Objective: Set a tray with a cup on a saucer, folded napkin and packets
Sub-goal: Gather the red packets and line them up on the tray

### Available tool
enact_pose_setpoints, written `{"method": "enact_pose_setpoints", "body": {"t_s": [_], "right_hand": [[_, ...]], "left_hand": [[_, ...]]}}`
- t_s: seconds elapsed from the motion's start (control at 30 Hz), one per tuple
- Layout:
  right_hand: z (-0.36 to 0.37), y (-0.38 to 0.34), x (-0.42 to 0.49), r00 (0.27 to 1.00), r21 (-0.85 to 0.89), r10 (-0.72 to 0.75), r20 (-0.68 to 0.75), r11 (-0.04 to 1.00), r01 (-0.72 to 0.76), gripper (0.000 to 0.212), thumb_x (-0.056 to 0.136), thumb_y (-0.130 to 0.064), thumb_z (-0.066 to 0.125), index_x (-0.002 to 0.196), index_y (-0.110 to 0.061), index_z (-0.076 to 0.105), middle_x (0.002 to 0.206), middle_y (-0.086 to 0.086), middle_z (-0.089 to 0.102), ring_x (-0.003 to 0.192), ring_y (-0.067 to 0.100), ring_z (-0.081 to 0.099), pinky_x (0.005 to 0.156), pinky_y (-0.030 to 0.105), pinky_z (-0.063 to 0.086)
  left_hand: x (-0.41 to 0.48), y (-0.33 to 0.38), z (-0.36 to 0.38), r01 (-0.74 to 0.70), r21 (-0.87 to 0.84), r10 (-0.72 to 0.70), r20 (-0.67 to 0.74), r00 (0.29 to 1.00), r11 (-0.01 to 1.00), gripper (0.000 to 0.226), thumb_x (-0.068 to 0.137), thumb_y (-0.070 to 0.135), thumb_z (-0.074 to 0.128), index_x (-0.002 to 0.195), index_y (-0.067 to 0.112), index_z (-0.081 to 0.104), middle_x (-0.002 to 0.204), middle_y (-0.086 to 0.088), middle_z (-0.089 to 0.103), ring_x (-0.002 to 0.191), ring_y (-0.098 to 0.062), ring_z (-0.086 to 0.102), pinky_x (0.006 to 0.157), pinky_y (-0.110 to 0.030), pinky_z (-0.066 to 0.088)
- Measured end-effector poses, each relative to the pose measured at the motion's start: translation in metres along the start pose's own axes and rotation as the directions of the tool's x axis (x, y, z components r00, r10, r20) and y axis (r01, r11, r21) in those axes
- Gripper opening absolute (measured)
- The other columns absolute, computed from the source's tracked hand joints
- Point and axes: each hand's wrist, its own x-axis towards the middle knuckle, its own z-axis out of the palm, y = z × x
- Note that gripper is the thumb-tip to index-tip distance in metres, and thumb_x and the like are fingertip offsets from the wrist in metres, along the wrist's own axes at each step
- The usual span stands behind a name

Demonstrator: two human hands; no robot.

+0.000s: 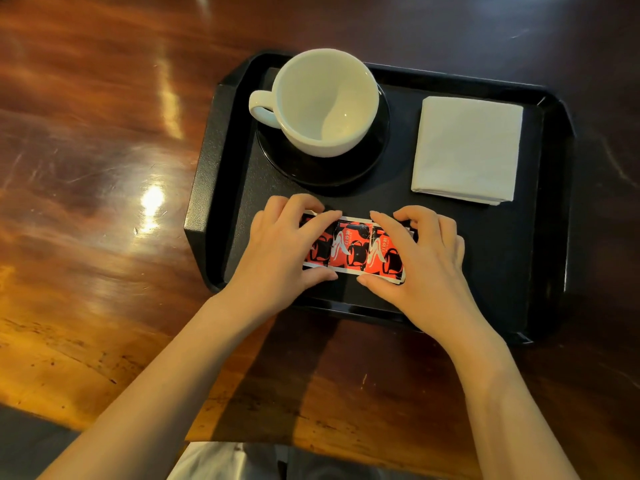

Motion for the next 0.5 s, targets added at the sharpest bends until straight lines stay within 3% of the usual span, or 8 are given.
{"method": "enact_pose_setpoints", "body": {"t_s": [0.5], "right_hand": [[0.0031, 0.0021, 0.0007, 1.0, 0.023, -0.01, -0.016, 1.0, 0.011, 0.075, 0.068, -0.046, 0.074, 0.133, -0.03, 0.041, 0.133, 0.002, 0.037, 0.122, 0.016, 0.022, 0.098, 0.035, 0.023]], "left_hand": [[0.0042, -0.0057, 0.0013, -0.045, 0.007, 0.045, 0.014, 0.999, 0.999, 0.076, 0.069, 0.045, 0.074, 0.136, 0.025, 0.043, 0.13, -0.004, 0.046, 0.115, -0.024, 0.035, 0.094, -0.042, 0.033]]}}
